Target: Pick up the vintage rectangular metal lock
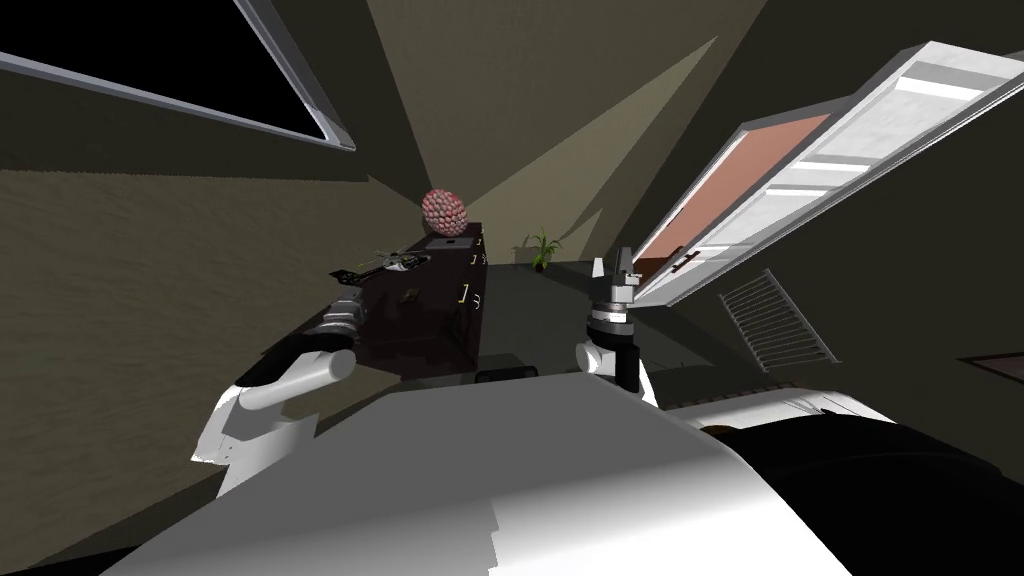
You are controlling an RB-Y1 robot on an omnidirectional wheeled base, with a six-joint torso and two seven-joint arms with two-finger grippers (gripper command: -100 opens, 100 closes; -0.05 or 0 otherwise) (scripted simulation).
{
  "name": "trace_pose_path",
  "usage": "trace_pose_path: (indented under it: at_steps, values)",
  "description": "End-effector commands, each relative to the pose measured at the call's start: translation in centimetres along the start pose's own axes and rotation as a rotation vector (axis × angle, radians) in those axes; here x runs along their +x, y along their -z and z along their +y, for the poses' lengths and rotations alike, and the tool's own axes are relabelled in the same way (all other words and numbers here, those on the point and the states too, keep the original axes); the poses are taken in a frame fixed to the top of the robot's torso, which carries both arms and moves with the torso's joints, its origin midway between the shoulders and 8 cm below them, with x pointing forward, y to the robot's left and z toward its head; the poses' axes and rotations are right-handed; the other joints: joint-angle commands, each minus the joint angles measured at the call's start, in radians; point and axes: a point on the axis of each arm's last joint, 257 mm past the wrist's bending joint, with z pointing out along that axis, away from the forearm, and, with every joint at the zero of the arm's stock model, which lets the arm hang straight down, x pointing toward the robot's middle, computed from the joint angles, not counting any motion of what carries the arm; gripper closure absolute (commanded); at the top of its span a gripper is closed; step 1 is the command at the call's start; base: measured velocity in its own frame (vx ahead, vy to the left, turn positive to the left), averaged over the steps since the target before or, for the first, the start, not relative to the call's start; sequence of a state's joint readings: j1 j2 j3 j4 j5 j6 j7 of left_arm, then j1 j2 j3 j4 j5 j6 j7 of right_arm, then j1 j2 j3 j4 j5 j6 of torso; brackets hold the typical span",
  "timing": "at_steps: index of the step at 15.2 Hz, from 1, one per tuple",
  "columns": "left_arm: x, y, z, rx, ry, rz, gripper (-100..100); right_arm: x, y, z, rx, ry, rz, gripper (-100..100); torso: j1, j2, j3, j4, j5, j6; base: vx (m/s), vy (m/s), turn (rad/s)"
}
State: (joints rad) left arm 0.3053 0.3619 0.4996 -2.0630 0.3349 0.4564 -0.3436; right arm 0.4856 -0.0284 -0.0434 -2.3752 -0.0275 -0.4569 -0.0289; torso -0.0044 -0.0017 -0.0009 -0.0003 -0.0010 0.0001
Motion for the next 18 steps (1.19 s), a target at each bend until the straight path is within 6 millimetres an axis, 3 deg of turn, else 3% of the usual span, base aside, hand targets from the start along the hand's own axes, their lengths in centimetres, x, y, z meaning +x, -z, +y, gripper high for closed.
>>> trace_pose_path:
  at_steps: [1, 3, 4, 7, 8, 11, 12, 18]
  values:
    - [-0.6, -0.2, 1.2, -0.046, -0.012, 0.004, -100, 0.0, 0.0, 0.0, 0.0, 0.0, 0.0, 0, 0.0, 0.0, 0.0, 0.0, 0.0, 0.0, 0.053, -0.075, -0.052]
    - [-0.4, -0.2, 1.7, -0.067, -0.012, 0.012, -100, 0.0, 0.0, 0.0, 0.0, 0.0, 0.0, 0, 0.0, -0.001, 0.0, 0.0, 0.0, 0.0, 0.034, -0.043, -0.003]
    - [-1.5, -0.4, 2.4, -0.098, -0.025, 0.006, -100, 0.0, 0.0, 0.0, 0.0, 0.0, 0.0, 0, 0.001, 0.0, 0.0, 0.0, 0.0, 0.0, 0.044, -0.044, -0.029]
    - [-1.1, -0.3, 3.4, -0.136, -0.024, 0.021, -100, 0.0, 0.0, 0.0, 0.0, 0.0, 0.0, 0, 0.001, -0.001, -0.001, 0.0, 0.0, 0.0, 0.049, -0.046, -0.022]
    - [-2.2, -0.4, 4.0, -0.162, -0.036, 0.014, -100, 0.0, 0.0, 0.0, 0.0, 0.0, 0.0, 0, 0.002, -0.001, 0.0, 0.0, 0.0, 0.0, 0.055, -0.048, -0.036]
    - [-1.8, -0.2, 5.1, -0.204, -0.035, 0.032, -100, 0.0, 0.0, 0.0, 0.0, 0.0, 0.0, 0, 0.002, -0.002, -0.001, 0.0, 0.0, 0.0, 0.054, -0.034, -0.016]
    - [-2.9, -0.3, 5.6, -0.228, -0.045, 0.026, -100, 0.0, 0.0, 0.0, 0.0, 0.0, 0.0, 0, 0.003, -0.001, -0.001, 0.0, 0.0, 0.0, 0.074, -0.028, -0.027]
    - [-3.0, 0.3, 8.2, -0.337, -0.05, 0.06, -100, 0.0, 0.0, 0.0, 0.0, 0.0, 0.0, 0, 0.003, -0.003, -0.002, -0.001, 0.001, 0.0, 0.072, -0.024, -0.021]
